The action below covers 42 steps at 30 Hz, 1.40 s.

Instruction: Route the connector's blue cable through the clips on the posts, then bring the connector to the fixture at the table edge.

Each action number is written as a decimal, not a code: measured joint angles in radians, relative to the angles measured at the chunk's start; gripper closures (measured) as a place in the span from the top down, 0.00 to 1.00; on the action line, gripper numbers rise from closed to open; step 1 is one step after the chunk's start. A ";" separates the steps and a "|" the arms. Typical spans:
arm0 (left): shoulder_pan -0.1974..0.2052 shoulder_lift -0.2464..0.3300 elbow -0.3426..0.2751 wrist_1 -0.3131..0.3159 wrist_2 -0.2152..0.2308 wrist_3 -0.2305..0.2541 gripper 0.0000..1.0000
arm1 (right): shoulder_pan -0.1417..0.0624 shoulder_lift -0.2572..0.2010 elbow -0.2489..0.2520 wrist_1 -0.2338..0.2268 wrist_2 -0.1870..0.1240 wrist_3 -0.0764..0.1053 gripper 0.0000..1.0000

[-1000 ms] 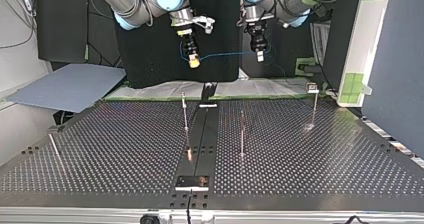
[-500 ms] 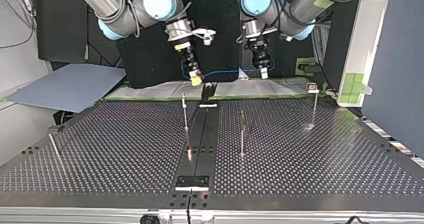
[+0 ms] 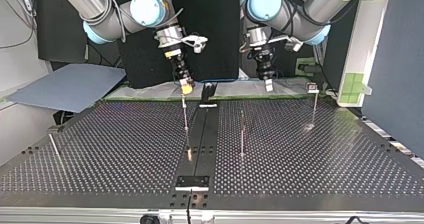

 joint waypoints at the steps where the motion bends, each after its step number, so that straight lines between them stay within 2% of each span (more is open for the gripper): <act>1: 0.002 0.008 0.004 -0.003 0.006 0.001 0.00 | -0.002 0.000 0.000 0.001 -0.001 0.000 0.00; 4: 0.009 0.025 0.016 -0.008 0.030 0.003 0.00 | -0.015 0.001 -0.002 -0.001 -0.013 0.000 0.00; 8: 0.021 0.031 0.027 -0.010 0.065 0.004 0.00 | -0.038 0.003 -0.009 -0.008 -0.044 0.003 0.00; 14: 0.046 0.031 0.036 -0.010 0.117 0.005 0.00 | -0.060 0.004 -0.030 -0.011 -0.089 0.008 0.00; 23: 0.085 -0.013 0.054 -0.013 0.168 0.007 0.00 | -0.085 0.006 -0.065 -0.008 -0.135 0.029 0.00; 32: 0.116 -0.038 0.110 -0.033 0.205 0.001 0.00 | -0.107 0.008 -0.074 -0.011 -0.145 0.040 0.00; 37: 0.126 -0.047 0.124 -0.040 0.214 -0.008 0.00 | -0.119 0.009 -0.077 -0.012 -0.146 0.041 0.00; 42: 0.144 -0.079 0.157 -0.061 0.229 -0.018 0.00 | -0.129 0.010 -0.084 -0.013 -0.147 0.042 0.00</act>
